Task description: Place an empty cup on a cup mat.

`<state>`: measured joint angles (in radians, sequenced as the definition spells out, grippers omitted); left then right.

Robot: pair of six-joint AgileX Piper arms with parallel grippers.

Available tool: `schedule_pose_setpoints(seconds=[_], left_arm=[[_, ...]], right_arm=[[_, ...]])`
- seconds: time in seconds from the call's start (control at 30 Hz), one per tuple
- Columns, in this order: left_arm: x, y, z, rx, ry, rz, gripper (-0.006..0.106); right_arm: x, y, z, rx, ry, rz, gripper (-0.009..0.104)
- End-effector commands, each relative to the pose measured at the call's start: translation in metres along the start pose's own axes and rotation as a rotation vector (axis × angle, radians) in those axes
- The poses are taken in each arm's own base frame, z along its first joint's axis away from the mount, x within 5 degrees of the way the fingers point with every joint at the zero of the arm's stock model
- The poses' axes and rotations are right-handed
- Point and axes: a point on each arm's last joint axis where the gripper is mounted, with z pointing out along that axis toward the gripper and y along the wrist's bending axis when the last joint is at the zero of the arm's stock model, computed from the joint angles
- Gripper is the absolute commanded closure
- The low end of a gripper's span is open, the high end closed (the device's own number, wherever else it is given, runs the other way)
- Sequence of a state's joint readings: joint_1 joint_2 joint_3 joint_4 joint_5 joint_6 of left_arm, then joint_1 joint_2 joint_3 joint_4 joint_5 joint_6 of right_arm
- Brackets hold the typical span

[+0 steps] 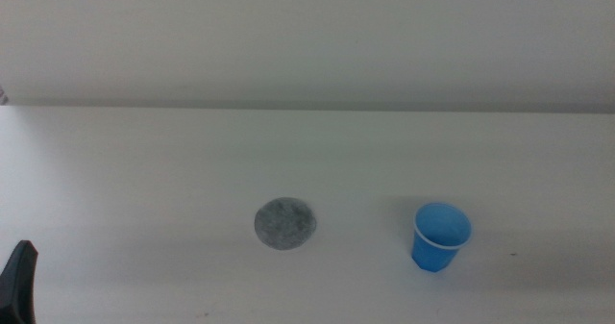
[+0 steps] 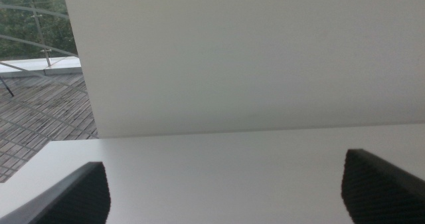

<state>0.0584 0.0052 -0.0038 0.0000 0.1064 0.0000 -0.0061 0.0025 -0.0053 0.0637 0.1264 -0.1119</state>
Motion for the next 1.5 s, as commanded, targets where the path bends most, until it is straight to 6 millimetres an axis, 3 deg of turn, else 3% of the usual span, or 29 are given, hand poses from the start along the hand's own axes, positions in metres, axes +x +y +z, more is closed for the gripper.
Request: schedule_pose_setpoints(seconds=[0.0, 0.17, 0.37, 0.57, 0.7, 0.9, 1.17, 1.27, 1.47], left_arm=[[0.011, 0.000, -0.001, 0.008, -0.013, 0.000, 0.007], [0.011, 0.000, -0.001, 0.008, -0.013, 0.000, 0.007], [0.011, 0.000, -0.001, 0.008, -0.013, 0.000, 0.007], [0.011, 0.000, -0.001, 0.008, -0.013, 0.000, 0.007], [0.011, 0.000, -0.001, 0.008, -0.013, 0.000, 0.007], [0.011, 0.000, -0.001, 0.008, -0.013, 0.000, 0.007], [0.011, 0.000, -0.001, 0.008, -0.013, 0.000, 0.007], [0.011, 0.000, -0.001, 0.008, -0.013, 0.000, 0.007], [0.011, 0.000, -0.001, 0.008, -0.013, 0.000, 0.007]], right_arm=[[0.012, 0.000, -0.001, 0.004, -0.006, 0.012, 0.002], [0.002, 0.001, -0.002, -0.006, 0.004, 0.060, 0.002], [-0.044, 0.003, 0.008, -0.059, 0.168, 0.083, 0.002], [-0.101, 0.016, 0.033, -0.250, 0.622, -0.027, 0.002], [-0.123, 0.032, 0.061, -0.324, 0.845, -0.031, 0.002], [-0.118, 0.053, 0.099, -0.340, 1.027, 0.011, 0.002], [-0.088, 0.054, 0.175, -0.019, 1.251, 0.165, 0.002], [-0.082, 0.061, 0.200, -0.002, 1.269, 0.191, 0.002], [-0.065, 0.077, 0.224, 0.008, 1.276, 0.198, 0.002]])
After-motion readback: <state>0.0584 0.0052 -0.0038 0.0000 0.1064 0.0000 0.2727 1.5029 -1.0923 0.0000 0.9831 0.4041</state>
